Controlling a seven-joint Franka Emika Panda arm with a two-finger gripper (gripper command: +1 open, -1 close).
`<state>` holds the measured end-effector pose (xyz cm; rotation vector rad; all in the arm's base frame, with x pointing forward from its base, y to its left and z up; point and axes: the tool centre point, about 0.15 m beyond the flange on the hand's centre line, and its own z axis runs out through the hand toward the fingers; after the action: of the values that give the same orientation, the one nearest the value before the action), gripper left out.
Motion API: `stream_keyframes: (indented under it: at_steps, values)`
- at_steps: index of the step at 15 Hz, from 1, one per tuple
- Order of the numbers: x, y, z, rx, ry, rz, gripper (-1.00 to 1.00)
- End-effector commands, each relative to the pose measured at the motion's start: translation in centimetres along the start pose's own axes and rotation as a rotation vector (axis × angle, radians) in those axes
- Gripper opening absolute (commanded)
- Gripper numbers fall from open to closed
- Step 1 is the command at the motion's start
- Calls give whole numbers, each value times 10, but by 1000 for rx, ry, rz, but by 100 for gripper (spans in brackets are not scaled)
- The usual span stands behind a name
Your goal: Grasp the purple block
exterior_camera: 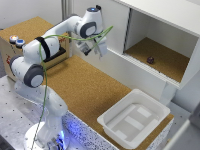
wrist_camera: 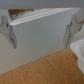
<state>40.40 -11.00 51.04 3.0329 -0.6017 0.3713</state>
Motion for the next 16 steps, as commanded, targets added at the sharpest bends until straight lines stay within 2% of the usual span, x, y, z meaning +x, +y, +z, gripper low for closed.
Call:
stream_keyframes:
  at_steps: [1,6,11,13,14,16]
  values:
    - [87,50,23,91,-61,-121,100]
    - [164,71,44,143,-34,-277,100]
    - [223,63,58,143,-1,-390,100]
    - [244,64,65,100,38,-382,100]
    - [254,62,71,97,42,-378,100]
    - [268,57,81,46,63,-354,100]
